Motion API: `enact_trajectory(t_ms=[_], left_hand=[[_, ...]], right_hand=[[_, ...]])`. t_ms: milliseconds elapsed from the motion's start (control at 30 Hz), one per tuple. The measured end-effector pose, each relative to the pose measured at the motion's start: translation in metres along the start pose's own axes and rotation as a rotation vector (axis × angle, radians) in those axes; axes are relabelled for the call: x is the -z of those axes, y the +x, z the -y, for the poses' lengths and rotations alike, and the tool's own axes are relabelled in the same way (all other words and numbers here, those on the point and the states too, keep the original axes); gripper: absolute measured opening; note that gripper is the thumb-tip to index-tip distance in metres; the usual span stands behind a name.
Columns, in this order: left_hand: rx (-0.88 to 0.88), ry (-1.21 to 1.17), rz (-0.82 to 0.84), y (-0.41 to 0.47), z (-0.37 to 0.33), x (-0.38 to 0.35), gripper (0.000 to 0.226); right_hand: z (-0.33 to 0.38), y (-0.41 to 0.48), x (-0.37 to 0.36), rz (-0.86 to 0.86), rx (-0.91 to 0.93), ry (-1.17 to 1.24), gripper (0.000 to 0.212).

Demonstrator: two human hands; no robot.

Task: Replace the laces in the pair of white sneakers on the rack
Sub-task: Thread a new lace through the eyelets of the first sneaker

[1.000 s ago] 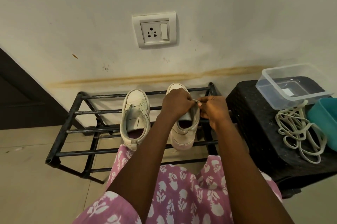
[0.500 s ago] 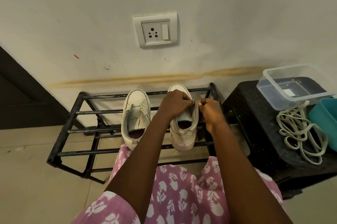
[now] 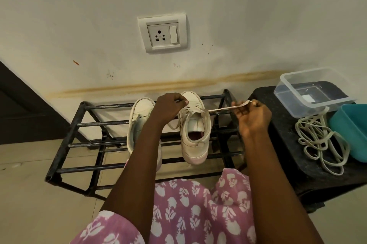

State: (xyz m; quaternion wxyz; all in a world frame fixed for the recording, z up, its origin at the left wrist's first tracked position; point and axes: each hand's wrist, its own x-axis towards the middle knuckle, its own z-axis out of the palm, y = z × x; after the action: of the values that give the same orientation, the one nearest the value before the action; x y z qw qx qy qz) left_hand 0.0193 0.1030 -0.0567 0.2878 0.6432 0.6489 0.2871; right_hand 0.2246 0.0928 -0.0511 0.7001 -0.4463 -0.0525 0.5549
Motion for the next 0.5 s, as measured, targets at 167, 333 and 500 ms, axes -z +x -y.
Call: enact_trajectory(t_ms=[167, 333, 500], left_hand=[[0.031, -0.005, -0.021, 0.001, 0.007, 0.006, 0.024], [0.036, 0.039, -0.073, 0.002, 0.014, 0.010, 0.022], [0.030, -0.010, -0.137, 0.003, 0.010, 0.010, 0.022]], right_hand=[[0.018, 0.009, 0.010, -0.107, 0.387, -0.286, 0.028], [0.024, 0.011, 0.022, -0.488, 0.903, -0.785, 0.028], [0.011, 0.016, 0.020, -0.237, 0.787, -1.446, 0.024]])
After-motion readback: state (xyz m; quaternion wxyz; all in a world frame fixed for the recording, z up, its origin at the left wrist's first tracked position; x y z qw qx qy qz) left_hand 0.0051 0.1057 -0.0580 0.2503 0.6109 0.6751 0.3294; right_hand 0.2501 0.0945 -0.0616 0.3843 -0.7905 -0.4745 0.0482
